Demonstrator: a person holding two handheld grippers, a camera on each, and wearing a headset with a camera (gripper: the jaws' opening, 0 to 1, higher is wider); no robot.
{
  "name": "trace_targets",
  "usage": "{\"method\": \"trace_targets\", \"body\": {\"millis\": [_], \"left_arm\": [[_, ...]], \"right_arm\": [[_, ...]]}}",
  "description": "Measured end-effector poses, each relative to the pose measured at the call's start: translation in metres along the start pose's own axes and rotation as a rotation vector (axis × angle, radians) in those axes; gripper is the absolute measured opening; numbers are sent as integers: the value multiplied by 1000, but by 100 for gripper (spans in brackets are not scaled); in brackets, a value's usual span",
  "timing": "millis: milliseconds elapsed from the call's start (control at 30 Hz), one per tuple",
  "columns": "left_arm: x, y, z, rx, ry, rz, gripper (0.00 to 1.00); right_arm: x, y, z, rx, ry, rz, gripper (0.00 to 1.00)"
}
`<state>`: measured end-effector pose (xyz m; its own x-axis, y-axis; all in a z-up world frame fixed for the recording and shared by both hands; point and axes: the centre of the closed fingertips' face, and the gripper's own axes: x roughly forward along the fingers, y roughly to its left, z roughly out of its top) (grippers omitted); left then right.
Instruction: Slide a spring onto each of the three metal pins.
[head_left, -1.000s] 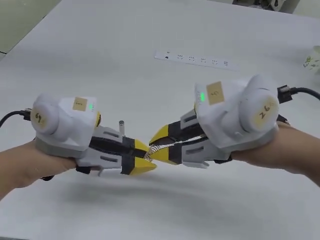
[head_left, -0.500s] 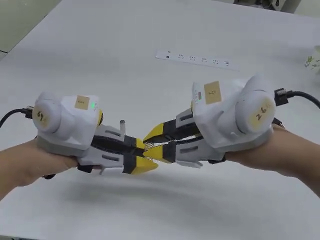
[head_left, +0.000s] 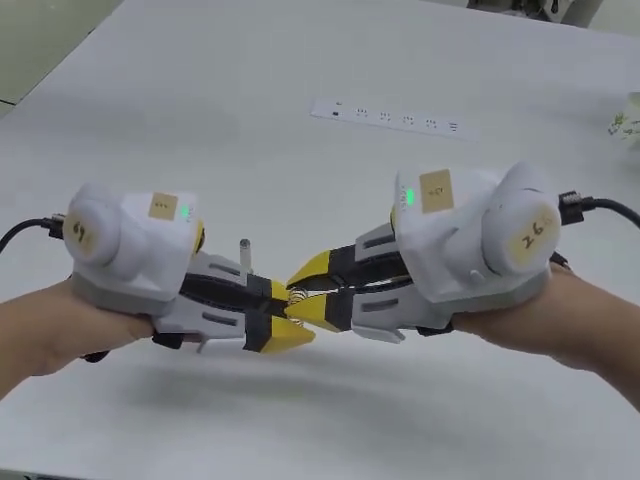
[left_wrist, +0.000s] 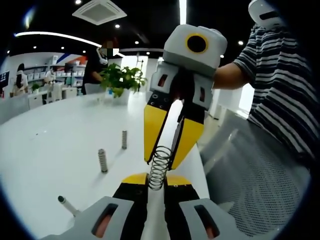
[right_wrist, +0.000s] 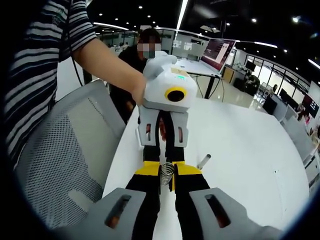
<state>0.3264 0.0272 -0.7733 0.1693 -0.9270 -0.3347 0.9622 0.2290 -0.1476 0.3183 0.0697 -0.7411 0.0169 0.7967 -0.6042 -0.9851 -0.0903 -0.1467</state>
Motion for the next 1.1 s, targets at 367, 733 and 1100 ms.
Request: {"method": "trace_targets", "body": {"millis": [367,733,1100], "left_arm": [[-1,1,3,-17,-12,7,6],[-6,5,4,-29,-24,27,10],[-12,10,3,-35,-25,58,17]], "right_arm": [[-2,-1,1,-12,10,-1,7],[-2,-7,1,-20,18,-14,7],[-4,-5,-2,-22,31,-14,7]]}}
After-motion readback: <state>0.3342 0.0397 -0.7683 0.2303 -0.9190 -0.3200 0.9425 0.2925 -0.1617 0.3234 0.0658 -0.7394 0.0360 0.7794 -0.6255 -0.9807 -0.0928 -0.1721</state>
